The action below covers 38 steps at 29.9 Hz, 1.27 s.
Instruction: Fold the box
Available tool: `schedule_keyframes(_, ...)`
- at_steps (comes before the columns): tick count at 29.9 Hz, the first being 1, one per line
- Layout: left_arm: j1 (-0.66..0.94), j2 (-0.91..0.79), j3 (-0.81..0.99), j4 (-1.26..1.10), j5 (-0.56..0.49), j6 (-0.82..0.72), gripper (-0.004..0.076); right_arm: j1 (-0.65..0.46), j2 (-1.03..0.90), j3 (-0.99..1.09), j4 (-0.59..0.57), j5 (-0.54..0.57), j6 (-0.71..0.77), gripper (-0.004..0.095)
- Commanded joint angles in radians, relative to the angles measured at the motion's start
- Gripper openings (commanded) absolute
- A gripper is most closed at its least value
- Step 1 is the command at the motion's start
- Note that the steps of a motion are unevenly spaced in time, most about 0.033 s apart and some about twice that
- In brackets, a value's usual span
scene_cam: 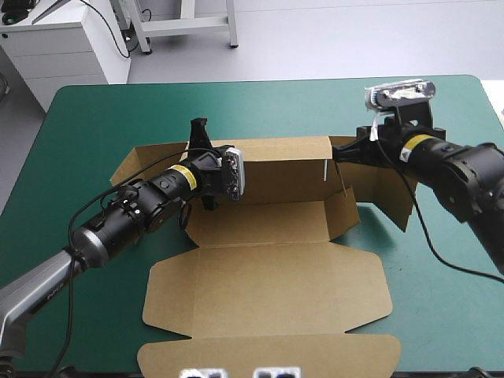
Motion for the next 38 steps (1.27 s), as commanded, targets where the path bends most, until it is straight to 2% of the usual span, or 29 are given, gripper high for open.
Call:
schedule_keyframes(1, -0.002, -0.040, -0.023, 0.002, -0.053, -0.016, -0.0008, -0.027, 0.076, -0.135, -0.021, -0.020, -0.002, -0.0014)
schedule_keyframes(7, -0.002, -0.040, -0.023, 0.006, -0.053, -0.016, -0.0008, -0.116, 0.266, -0.354, -0.019, 0.142, -0.015, -0.0014)
schedule_keyframes(14, -0.002, -0.040, -0.023, 0.040, -0.057, -0.016, -0.0008, -0.214, 0.447, -0.522, 0.130, 0.289, -0.083, -0.0014)
schedule_keyframes(23, -0.002, -0.040, -0.023, 0.036, -0.062, -0.018, -0.0008, -0.214, 0.586, -0.570, 0.163, 0.392, -0.086, -0.0014)
schedule_keyframes(27, -0.002, -0.040, -0.023, 0.036, -0.062, -0.020, -0.0008, -0.214, 0.626, -0.570, 0.166, 0.504, -0.118, -0.0014)
schedule_keyframes(32, -0.002, -0.040, -0.023, 0.032, -0.060, -0.020, -0.0008, -0.214, 0.609, -0.561, 0.306, 0.513, -0.185, -0.0014)
schedule_keyframes(38, -0.002, -0.038, -0.023, 0.032, -0.053, -0.020, -0.0008, -0.214, 0.578, -0.547, 0.344, 0.515, -0.180, -0.0014)
